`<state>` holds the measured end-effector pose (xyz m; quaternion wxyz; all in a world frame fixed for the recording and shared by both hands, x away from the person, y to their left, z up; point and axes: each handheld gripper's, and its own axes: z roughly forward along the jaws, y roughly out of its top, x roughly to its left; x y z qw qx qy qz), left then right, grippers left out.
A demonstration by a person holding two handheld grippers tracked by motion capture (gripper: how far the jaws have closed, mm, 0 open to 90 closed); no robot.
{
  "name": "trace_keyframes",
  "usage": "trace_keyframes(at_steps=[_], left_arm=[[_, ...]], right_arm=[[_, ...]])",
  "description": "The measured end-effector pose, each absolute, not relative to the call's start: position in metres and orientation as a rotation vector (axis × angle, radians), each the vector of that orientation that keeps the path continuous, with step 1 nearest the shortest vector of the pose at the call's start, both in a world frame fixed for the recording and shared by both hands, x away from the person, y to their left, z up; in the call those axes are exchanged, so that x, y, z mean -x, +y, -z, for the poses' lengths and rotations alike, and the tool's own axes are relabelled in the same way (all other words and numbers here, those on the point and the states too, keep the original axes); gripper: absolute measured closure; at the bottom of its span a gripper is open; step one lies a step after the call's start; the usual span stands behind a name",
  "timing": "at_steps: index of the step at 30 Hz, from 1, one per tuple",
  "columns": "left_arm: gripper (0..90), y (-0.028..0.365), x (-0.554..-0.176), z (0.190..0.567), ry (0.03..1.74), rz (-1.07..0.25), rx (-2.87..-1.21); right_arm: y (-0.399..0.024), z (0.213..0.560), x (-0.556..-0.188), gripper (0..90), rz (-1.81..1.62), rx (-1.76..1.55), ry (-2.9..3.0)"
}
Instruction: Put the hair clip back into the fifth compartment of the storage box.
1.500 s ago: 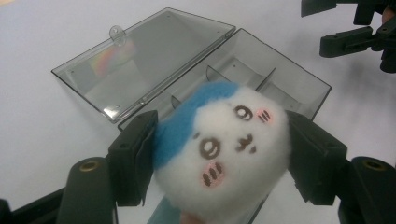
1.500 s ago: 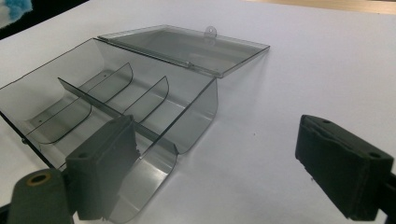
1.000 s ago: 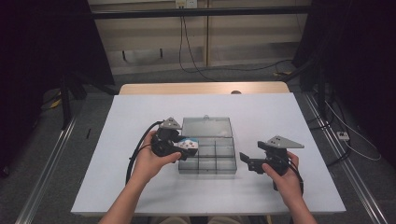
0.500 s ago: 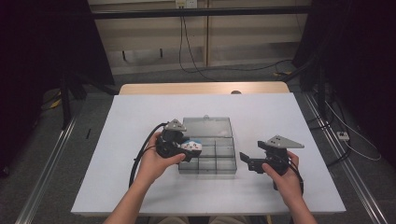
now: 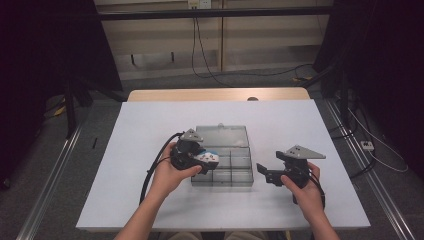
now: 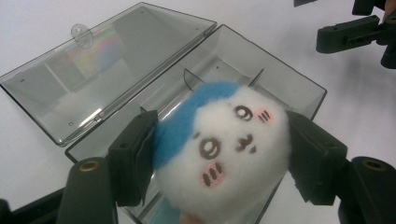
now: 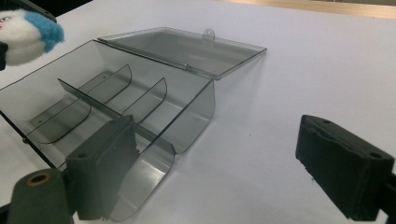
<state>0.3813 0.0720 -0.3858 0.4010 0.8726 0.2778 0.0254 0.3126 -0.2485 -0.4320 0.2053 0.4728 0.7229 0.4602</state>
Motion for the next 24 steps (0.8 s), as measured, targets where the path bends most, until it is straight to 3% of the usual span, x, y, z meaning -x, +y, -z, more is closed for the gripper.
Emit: trace_keyframes(at_steps=[24], left_arm=[[32.0, 0.0655, -0.3778, 0.3923, 0.699, -0.074, -2.200]], right_arm=[[-0.2490, 0.4323, -0.3096, 12.0, -1.280, -1.325, 2.013]])
